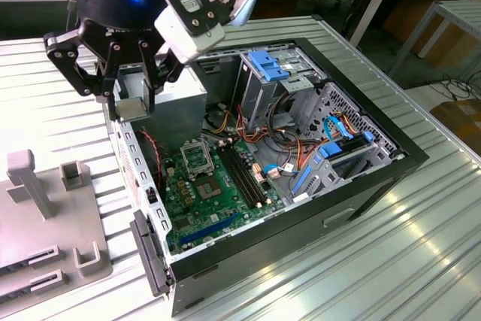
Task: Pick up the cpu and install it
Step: 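Pick up the cpu and move it towards the insertion slot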
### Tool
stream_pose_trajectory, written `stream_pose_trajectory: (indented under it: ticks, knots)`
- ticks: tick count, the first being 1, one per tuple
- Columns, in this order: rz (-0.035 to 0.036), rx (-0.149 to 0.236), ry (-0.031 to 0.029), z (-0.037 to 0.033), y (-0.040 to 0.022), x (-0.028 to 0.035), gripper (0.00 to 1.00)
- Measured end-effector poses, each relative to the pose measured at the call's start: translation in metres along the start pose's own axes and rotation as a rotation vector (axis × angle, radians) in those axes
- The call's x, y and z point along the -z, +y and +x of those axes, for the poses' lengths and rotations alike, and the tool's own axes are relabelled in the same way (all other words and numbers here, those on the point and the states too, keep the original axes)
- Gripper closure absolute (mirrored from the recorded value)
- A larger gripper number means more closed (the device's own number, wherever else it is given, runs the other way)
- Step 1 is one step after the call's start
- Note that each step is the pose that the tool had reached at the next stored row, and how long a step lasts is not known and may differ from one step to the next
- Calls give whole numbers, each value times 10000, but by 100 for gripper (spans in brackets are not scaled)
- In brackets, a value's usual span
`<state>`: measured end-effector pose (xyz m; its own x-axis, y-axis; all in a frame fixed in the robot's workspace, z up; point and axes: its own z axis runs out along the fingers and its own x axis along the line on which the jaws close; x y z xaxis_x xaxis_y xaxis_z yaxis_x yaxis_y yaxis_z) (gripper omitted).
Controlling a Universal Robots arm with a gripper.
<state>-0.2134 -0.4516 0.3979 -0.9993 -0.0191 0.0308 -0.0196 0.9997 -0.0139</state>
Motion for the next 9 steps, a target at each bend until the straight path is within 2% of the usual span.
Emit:
stream_pose_trajectory:
  ticks: [9]
  knots:
    - [0, -1, -1, -178, -3, 4, 53]
